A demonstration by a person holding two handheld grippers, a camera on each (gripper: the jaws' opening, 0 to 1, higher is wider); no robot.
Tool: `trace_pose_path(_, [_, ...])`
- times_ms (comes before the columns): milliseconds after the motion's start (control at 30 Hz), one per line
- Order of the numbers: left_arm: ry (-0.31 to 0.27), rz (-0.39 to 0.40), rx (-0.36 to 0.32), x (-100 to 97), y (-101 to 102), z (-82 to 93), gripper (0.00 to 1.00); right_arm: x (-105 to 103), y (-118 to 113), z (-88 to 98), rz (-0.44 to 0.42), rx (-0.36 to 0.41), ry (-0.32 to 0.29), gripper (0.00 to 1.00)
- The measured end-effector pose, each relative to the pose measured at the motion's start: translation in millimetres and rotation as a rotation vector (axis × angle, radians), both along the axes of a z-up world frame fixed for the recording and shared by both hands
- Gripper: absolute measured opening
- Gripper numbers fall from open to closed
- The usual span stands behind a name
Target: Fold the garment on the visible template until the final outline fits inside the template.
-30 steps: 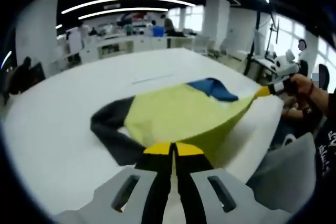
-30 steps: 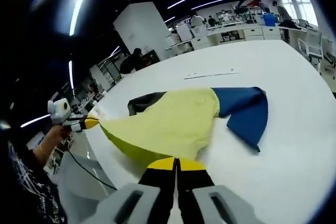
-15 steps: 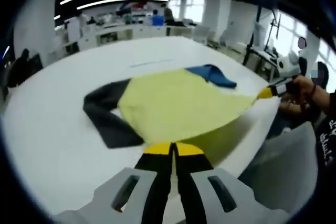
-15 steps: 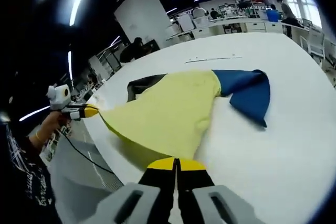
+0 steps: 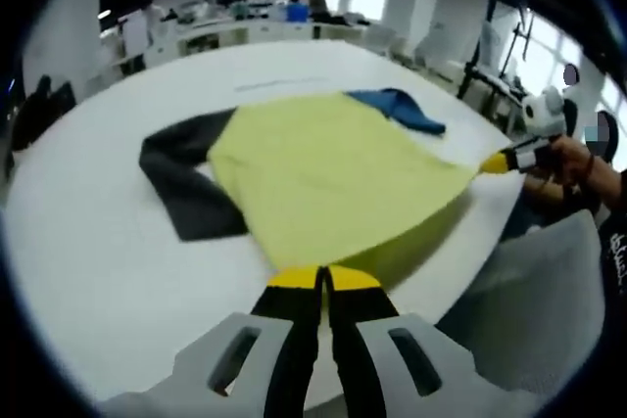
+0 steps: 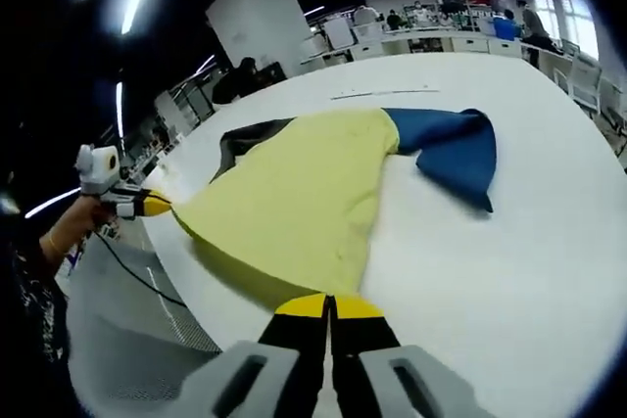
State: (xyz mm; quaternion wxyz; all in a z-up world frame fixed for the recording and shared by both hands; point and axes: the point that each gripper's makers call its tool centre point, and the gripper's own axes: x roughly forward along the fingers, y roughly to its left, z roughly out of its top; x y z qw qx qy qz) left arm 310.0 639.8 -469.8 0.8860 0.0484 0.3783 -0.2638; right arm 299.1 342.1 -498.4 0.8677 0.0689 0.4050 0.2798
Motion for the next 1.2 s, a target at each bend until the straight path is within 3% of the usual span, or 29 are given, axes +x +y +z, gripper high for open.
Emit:
trace_pose_path(400, [-0.001, -0.004, 0.024, -5.3, 8, 0.7, 0.04, -5, -3, -9.0, -0.031, -0.001, 0.041, 0.00])
trace_pose_path(700, [-0.035, 0.049, 0.042, 2.6, 24, 3.0, 0.18, 5, -13, 5.6, -0.076, -0.018, 0.009, 0.23])
trace_pose_path(867, [-0.035, 0.079, 0.044, 8.9, 30, -5.3, 0.24, 10, -11, 8.6, -0.080, -0.027, -0.016, 0.26])
trace_pose_path(1200, [-0.022, 0.112, 0.067, 13.9, 38, -23.8, 0.22, 13, -6, -3.8, -0.071, -0.069, -0.014, 0.25])
